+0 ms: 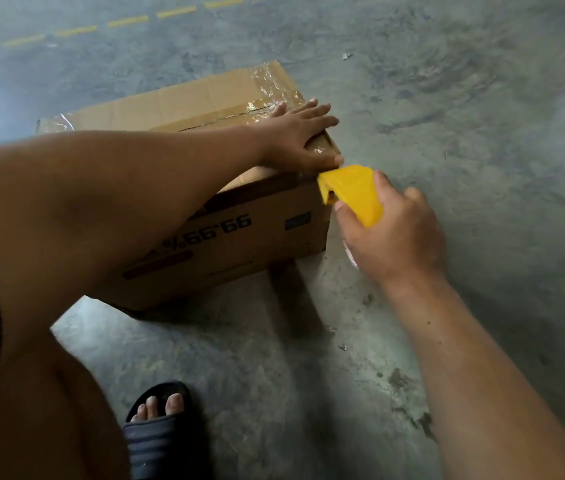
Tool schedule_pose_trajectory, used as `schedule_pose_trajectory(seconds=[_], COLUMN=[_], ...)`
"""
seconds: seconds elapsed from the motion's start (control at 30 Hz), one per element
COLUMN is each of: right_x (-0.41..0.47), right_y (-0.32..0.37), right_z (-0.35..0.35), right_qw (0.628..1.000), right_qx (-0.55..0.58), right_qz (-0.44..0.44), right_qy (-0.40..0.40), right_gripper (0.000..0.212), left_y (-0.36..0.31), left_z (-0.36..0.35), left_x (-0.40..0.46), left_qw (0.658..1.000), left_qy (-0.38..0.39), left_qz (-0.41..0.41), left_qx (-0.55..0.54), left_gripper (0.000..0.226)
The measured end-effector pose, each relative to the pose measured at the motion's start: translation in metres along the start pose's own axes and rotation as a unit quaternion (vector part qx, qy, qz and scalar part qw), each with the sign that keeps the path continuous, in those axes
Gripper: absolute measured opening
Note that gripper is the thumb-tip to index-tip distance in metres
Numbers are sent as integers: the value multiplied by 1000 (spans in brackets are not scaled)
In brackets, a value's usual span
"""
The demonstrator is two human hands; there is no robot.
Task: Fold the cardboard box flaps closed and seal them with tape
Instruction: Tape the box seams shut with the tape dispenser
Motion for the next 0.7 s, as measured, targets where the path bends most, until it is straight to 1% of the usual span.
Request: schedule_pose_trajectory(seconds=[0.07, 0.1, 0.17, 0.2, 0.23, 0.27, 0.3, 0.33, 0.37, 0.4, 0.43, 0.5, 0.57, 0.63, 0.67, 0.7], right_x=[8, 13, 24, 31, 39, 47, 57, 66, 76, 85, 92, 105, 114, 118, 118, 118], right_y=[9, 16, 32, 41, 50, 59, 68, 78, 90, 102, 113, 134, 150, 163, 167, 171], right_z=[11, 17, 29, 35, 38, 40, 40, 39, 36, 32, 27, 14, 0, -12, -17, -22], right_qw=[1000, 999, 996, 994, 992, 991, 989, 988, 986, 984, 981, 977, 971, 966, 965, 965], right_qx=[0, 4, 15, 22, 28, 35, 42, 50, 57, 64, 70, 81, 96, 112, 119, 126], right_qz=[17, 29, 56, 67, 77, 84, 92, 103, 116, 132, 148, 174, 196, 211, 215, 215], right_qy=[-19, -33, -69, -85, -96, -102, -105, -106, -106, -104, -102, -98, -95, -92, -90, -86], right_gripper=[73, 73, 72, 72, 72, 72, 73, 73, 73, 73, 73, 72, 73, 73, 73, 73], left_y=[6, 11, 23, 31, 38, 44, 50, 55, 62, 72, 85, 117, 145, 165, 174, 181], left_z=[12, 19, 36, 45, 51, 53, 51, 49, 47, 45, 45, 47, 52, 54, 53, 52], left_x=[-5, -7, -11, -12, -12, -14, -16, -23, -29, -32, -34, -36, -41, -47, -50, -55], left_qw=[990, 981, 962, 942, 912, 872, 827, 788, 758, 734, 714, 691, 674, 662, 656, 651], left_qy=[-25, -46, -98, -111, -93, -38, 40, 123, 187, 222, 237, 233, 212, 196, 188, 185], left_qz=[24, 41, 88, 112, 134, 155, 177, 187, 181, 168, 156, 149, 150, 153, 167, 186], left_qx=[-137, -183, -241, -296, -377, -463, -532, -574, -598, -620, -640, -668, -691, -707, -712, -713], left_gripper=[70, 61, 49, 47, 49, 53, 57, 61, 62, 59, 50, 33, 30, 22, 20, 22])
Point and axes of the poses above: each hand's wrist, its own x-axis towards the middle knuckle, its own z-axis out of the back of the hand, y = z × x, the point moved 7 cm from there along x, towards the middle knuckle, and after that the axes turned 14 degrees about z, right-handed, at the moved point
